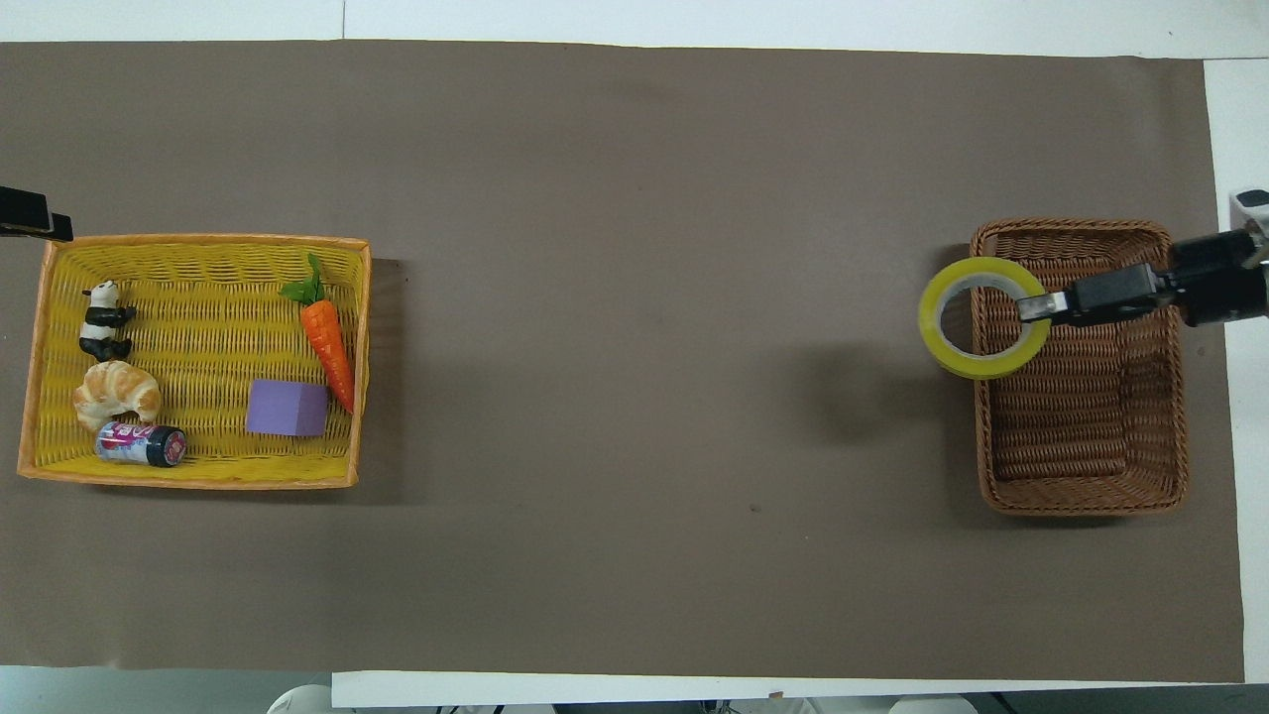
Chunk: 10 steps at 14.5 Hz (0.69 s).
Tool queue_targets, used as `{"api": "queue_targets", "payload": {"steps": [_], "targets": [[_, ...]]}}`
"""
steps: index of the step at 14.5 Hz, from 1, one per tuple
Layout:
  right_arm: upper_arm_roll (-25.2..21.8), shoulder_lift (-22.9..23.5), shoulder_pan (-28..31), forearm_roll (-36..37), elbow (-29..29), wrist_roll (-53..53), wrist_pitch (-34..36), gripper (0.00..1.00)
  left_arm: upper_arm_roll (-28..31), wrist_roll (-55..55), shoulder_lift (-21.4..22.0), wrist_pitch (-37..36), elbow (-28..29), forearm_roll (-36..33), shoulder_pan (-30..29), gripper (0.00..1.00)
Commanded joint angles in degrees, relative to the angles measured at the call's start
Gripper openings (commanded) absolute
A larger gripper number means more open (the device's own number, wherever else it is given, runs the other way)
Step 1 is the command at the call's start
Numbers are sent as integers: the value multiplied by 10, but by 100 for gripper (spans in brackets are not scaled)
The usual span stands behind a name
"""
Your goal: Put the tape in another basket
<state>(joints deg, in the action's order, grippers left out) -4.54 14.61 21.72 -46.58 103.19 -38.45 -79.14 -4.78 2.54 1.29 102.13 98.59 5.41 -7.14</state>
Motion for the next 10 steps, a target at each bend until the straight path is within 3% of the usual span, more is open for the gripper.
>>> {"api": "queue_targets", "payload": {"steps": [1,5,8,10], "targets": [[9,56,45,53,-62,-75,35,0,-4,3,13,-32,-2,-9,0,100],[9,60,81,90,-63,-128,44,0,-8,4,14,-39,-7,-11,-24,100],[9,93,101,93,-63,-163,46,0,-35,2,13,-92,-25,-161,4,100],[9,94,98,93,-61,-174,41,0,-36,2,-1,-154,-64,-158,8,100]]}}
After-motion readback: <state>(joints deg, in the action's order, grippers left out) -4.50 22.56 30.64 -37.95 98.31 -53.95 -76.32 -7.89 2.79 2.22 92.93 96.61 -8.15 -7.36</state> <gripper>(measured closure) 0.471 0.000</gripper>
